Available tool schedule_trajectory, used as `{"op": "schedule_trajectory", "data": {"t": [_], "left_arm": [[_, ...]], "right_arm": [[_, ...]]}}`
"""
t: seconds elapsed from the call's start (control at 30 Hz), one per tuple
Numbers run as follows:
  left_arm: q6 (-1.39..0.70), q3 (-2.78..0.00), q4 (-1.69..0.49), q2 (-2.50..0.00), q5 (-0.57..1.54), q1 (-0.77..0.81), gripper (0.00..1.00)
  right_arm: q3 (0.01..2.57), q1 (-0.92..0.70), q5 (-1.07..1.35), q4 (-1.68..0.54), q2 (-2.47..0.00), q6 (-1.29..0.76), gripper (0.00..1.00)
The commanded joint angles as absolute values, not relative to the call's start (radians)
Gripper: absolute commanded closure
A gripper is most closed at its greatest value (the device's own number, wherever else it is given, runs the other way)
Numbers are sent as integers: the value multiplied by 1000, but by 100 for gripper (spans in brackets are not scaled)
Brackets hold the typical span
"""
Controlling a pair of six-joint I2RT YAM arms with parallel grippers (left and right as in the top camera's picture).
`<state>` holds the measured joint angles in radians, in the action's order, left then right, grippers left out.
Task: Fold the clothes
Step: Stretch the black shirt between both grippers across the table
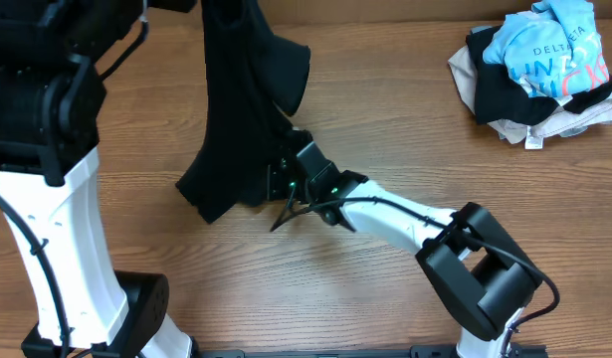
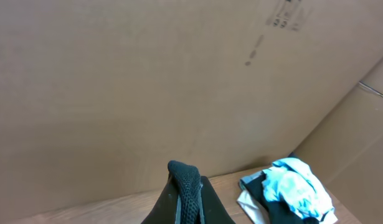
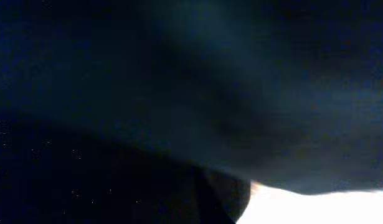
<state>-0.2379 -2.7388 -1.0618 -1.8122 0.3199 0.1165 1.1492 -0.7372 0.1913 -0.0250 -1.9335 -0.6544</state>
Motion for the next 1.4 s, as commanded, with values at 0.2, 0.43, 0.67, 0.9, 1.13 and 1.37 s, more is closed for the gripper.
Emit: {"op": "schedule_trajectory", "data": {"t": [0.2, 0.43, 0.67, 0.9, 1.13, 1.37], "left_arm": [[-248, -2771, -1122, -1769, 326, -30, 96], [-246, -2772, -1241, -1752, 357, -130, 96], [-189, -2772, -1348, -1706, 318, -140, 96], [-162, -2771, -1580, -1699, 245, -140, 96], [-152, -2764, -1689, -1740, 130, -139, 96], [-141, -2749, -1570, -1773, 119, -139, 96]], "right_arm": [[1204, -573, 61, -500, -1648, -525, 96], [1335, -353, -32, -894, -1410, -431, 96], [1430, -196, 5, -981, -1195, -350, 96], [1431, -192, 5, -1084, -1107, -332, 96], [1426, -196, 6, -1140, -1138, -331, 96], [1426, -197, 71, -997, -1218, -251, 96]]}}
